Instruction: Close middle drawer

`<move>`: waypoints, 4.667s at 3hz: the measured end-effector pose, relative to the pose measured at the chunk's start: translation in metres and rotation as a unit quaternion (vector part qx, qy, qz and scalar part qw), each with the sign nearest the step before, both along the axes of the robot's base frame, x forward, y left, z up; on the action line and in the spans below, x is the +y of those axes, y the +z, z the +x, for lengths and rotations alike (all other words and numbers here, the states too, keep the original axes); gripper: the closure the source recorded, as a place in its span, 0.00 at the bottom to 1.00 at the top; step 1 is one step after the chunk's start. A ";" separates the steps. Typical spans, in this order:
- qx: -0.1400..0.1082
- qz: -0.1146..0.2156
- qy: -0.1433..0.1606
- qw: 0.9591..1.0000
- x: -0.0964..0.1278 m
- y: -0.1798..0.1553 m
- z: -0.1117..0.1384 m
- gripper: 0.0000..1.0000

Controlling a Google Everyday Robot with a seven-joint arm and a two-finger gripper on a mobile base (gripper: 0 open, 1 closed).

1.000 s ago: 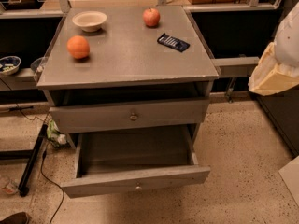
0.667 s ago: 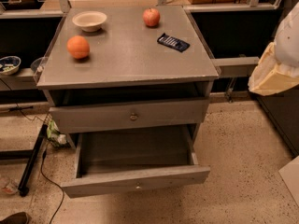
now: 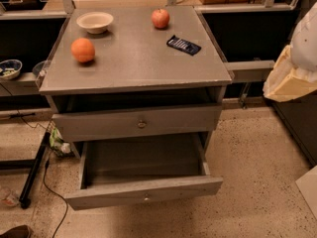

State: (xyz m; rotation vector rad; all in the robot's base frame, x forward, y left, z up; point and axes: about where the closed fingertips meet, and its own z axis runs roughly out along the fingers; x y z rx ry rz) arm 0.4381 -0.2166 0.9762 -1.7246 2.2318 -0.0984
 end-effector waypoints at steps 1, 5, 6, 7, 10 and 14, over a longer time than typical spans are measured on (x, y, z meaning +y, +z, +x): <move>0.000 0.000 0.000 1.000 0.000 0.000 0.000 0.23; 0.000 0.000 0.000 1.000 0.000 0.000 0.000 0.24; 0.000 0.000 0.000 1.000 0.000 0.000 0.000 0.48; -0.001 0.002 0.000 1.000 0.001 0.002 0.000 0.79; 0.011 0.000 -0.025 1.000 0.017 -0.089 0.002 1.00; 0.102 0.010 -0.057 0.993 0.039 -0.305 0.022 1.00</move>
Offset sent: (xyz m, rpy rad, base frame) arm 0.0000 0.0000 0.0000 0.0000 0.0000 0.0000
